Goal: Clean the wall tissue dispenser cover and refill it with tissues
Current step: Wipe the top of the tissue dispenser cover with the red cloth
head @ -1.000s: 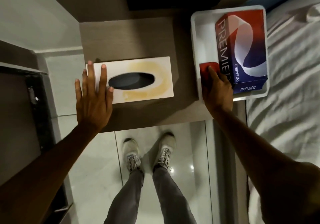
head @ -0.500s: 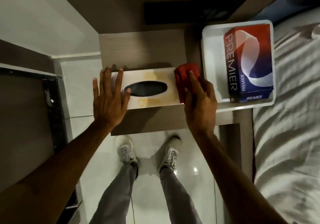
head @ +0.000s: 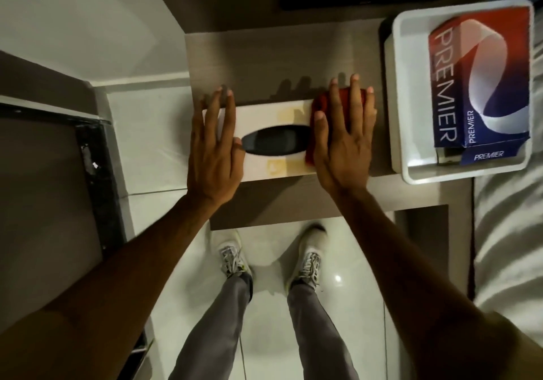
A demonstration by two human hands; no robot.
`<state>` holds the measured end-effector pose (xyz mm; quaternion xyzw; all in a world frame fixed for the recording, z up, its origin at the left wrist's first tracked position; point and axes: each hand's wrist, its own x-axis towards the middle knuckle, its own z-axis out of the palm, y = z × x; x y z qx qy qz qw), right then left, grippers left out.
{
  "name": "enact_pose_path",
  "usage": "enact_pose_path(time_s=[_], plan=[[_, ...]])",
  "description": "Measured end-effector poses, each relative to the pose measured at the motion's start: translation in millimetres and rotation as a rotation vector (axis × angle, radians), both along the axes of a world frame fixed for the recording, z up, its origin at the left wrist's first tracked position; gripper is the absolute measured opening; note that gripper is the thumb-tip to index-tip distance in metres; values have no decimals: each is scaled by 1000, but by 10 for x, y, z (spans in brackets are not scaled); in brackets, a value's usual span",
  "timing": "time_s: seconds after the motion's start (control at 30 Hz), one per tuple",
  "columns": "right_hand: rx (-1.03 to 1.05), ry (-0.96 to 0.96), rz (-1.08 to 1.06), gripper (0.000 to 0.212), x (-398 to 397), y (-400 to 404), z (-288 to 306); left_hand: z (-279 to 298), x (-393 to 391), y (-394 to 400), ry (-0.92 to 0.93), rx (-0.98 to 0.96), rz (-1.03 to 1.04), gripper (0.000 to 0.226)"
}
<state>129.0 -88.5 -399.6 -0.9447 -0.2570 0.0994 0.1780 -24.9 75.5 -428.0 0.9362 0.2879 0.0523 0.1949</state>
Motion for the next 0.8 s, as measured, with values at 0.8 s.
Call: enact_pose_path(time_s=[0.8], plan=[[-106,37,135,60,-176,465,17,-23,-13,-1,61,8,29,67]])
